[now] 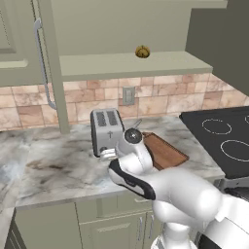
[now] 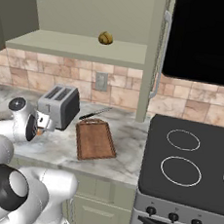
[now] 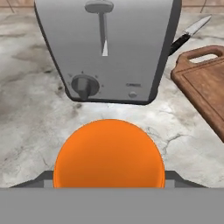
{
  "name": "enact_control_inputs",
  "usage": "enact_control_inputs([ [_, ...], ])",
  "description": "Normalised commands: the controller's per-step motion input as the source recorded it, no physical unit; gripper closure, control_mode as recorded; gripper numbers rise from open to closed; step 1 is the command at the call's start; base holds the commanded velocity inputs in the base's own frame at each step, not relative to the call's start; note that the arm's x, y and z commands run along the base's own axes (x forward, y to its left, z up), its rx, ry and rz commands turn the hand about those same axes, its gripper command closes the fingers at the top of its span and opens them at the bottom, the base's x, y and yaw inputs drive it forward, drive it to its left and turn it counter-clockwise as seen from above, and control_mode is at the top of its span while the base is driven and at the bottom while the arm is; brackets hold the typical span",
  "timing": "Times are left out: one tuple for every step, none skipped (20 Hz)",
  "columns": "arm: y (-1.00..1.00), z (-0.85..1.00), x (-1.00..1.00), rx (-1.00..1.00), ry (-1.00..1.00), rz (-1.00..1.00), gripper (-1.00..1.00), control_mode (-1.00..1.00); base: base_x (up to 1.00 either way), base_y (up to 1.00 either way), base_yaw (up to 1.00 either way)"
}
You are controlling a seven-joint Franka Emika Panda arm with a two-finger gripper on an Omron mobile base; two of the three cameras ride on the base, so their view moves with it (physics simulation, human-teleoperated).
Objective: Pick the bread, place it on the cutting board, pick the jam, place it on the counter, and close the cabinet.
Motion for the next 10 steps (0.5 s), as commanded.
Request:
enact_control_inputs([
  [0.13,-0.21,0.14,0.0,0.07,0.0,1.0,-1.0,0.0,0.0,0.0],
  [0.13,-0.24,0.14,0.0,0.06,0.0,1.0,-1.0,0.0,0.0,0.0],
  [0.12,-0.24,0.12,0.0,0.05,0.0,1.0,-1.0,0.0,0.0,0.0],
  [0.12,-0.26,0.11,0.0,0.05,0.0,1.0,-1.0,0.0,0.0,0.0],
  [0.12,-0.28,0.1,0.0,0.04,0.0,1.0,-1.0,0.0,0.0,0.0],
  [0.09,-0.31,0.08,0.0,0.01,0.0,1.0,-1.0,0.0,0.0,0.0],
  [0.06,-0.3,0.06,0.0,0.01,0.0,1.0,-1.0,0.0,0.0,0.0],
  [0.04,-0.26,0.03,0.0,0.0,0.0,1.0,-1.0,0.0,0.0,0.0],
  [0.04,-0.25,0.01,0.0,0.0,0.0,1.0,-1.0,0.0,0.0,0.0],
  [0.01,-0.26,0.0,0.0,0.0,0.0,1.0,-1.0,0.0,0.0,0.0],
])
